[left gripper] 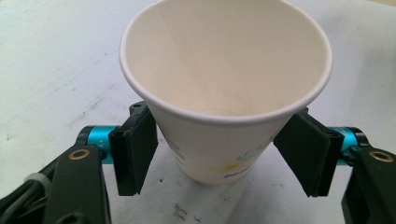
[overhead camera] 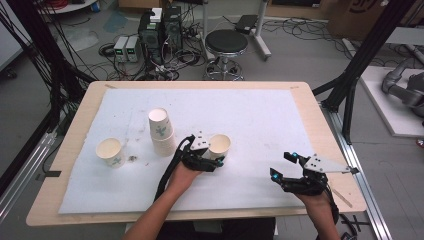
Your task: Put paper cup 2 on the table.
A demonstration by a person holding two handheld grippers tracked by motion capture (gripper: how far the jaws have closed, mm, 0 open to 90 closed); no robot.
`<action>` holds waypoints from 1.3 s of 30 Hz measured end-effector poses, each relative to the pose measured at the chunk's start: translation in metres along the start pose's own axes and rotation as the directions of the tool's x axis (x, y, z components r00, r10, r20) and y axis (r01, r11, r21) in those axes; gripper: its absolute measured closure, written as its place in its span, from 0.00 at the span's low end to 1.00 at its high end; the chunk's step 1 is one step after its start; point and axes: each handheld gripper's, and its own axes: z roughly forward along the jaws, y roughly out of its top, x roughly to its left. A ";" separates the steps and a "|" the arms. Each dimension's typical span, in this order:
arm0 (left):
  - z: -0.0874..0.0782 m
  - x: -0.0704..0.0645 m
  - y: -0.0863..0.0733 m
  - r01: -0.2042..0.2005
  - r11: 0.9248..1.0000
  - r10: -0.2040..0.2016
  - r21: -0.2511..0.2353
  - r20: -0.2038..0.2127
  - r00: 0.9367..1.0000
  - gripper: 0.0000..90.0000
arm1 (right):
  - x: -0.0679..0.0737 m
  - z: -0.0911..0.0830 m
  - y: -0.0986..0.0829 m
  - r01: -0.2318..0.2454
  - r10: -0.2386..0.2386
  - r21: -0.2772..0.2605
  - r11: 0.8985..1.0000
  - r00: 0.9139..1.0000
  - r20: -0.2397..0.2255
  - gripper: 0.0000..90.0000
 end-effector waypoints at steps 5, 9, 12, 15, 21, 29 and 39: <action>-0.004 0.003 -0.003 0.021 1.000 -0.020 -0.014 0.012 1.000 0.30 | 0.000 0.001 0.000 0.001 -0.001 0.004 1.000 1.000 -0.001 0.23; -0.012 0.002 -0.007 0.034 0.998 -0.033 -0.046 0.025 0.999 0.25 | 0.000 0.002 -0.001 -0.002 0.002 0.007 1.000 1.000 -0.004 0.23; -0.023 0.005 -0.011 0.040 0.997 -0.038 -0.067 0.025 0.999 0.24 | 0.000 0.004 -0.001 0.003 -0.003 0.009 1.000 1.000 -0.004 0.23; -0.036 0.007 -0.014 0.045 0.995 -0.042 -0.094 0.031 0.999 0.24 | 0.000 0.005 -0.001 -0.001 0.001 0.013 1.000 1.000 -0.008 0.23; -0.067 0.010 -0.019 0.062 0.981 -0.050 -0.185 0.065 0.997 0.25 | 0.000 0.009 -0.003 -0.003 0.003 0.030 1.000 1.000 -0.012 0.23; -0.107 0.013 -0.031 0.055 0.966 -0.047 -0.253 0.037 0.998 0.22 | 0.000 0.012 -0.005 0.001 -0.002 0.059 0.998 1.000 0.017 0.23; -0.138 0.019 -0.048 0.059 0.946 -0.069 -0.319 -0.022 0.997 0.18 | -0.002 0.006 -0.003 0.001 -0.004 0.044 0.999 0.999 0.051 0.23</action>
